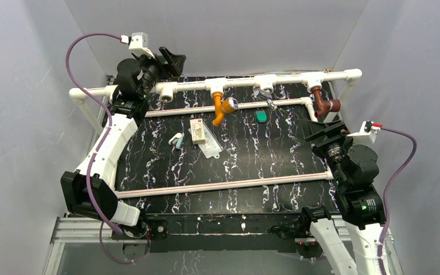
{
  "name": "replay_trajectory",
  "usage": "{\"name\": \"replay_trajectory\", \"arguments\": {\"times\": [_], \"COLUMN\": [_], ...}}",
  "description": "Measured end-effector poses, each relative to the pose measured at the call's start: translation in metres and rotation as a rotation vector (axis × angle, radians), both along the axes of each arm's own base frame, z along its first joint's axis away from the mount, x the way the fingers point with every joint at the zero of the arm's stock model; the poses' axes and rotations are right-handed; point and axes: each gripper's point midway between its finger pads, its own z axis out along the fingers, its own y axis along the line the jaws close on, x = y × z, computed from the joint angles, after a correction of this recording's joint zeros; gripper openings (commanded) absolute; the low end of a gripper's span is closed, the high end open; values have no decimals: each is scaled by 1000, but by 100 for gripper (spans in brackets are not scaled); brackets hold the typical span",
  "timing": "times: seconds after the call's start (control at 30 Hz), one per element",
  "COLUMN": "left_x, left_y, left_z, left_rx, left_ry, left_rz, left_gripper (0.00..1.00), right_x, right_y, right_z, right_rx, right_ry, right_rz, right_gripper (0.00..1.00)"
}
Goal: Install the water faucets
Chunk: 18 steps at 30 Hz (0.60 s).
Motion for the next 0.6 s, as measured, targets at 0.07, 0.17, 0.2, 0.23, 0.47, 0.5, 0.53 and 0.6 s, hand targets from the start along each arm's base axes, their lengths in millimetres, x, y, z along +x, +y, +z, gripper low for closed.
{"name": "replay_trajectory", "arguments": {"times": [0.07, 0.17, 0.2, 0.23, 0.47, 0.5, 0.53, 0.6], "left_x": [0, 0, 0, 0, 0, 0, 0, 0], "left_y": [0, 0, 0, 0, 0, 0, 0, 0], "left_z": [0, 0, 0, 0, 0, 0, 0, 0], "left_rx": [0, 0, 0, 0, 0, 0, -1, -2], "left_ry": [0, 0, 0, 0, 0, 0, 0, 0], "left_rz": [0, 0, 0, 0, 0, 0, 0, -2], "left_gripper": [79, 79, 79, 79, 79, 79, 79, 79], "right_x": [-2, -3, -2, -2, 1, 1, 2, 2], "right_y": [-3, -8, -11, -12, -26, -28, -30, -34], "right_z": [0, 1, 1, -1, -8, -7, -4, 3], "right_rx": [-106, -312, -382, -437, -913, -975, -1032, -1150], "right_ry": [-24, -75, -90, -99, -179, -191, -203, -223], "right_rz": [12, 32, 39, 44, 115, 123, 129, 139], "right_gripper": [77, 79, 79, 80, 83, 83, 83, 83]}}
